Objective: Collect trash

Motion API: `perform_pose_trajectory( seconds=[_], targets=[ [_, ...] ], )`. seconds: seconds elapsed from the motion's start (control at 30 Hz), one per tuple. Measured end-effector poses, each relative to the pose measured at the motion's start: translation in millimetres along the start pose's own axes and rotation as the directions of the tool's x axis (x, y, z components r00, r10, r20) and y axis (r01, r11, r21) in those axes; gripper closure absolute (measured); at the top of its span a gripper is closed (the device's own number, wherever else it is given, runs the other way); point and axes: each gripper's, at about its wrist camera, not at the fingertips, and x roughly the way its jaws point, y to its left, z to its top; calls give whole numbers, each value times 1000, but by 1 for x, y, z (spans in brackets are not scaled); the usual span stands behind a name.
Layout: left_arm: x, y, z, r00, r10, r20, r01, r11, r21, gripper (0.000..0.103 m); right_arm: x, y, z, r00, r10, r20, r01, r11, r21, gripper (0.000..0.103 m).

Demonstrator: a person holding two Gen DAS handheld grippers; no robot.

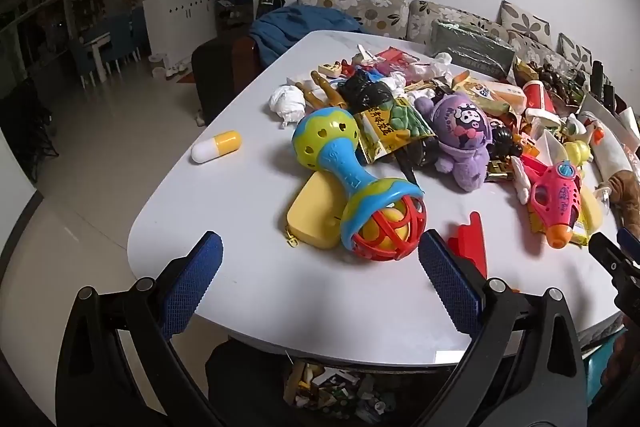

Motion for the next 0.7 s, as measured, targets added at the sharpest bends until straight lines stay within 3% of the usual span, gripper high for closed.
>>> perform_pose_trajectory(
  seconds=[0.5, 0.7],
  targets=[
    [5, 7, 1, 999, 12, -33, -13, 999, -43, 7, 5, 4, 13, 996, -77, -35, 78, 996, 33, 4],
    [5, 6, 4, 999, 23, -45, -25, 999, -36, 7, 2, 16, 20, 991, -128, -42, 127, 991, -30, 4]
  ],
)
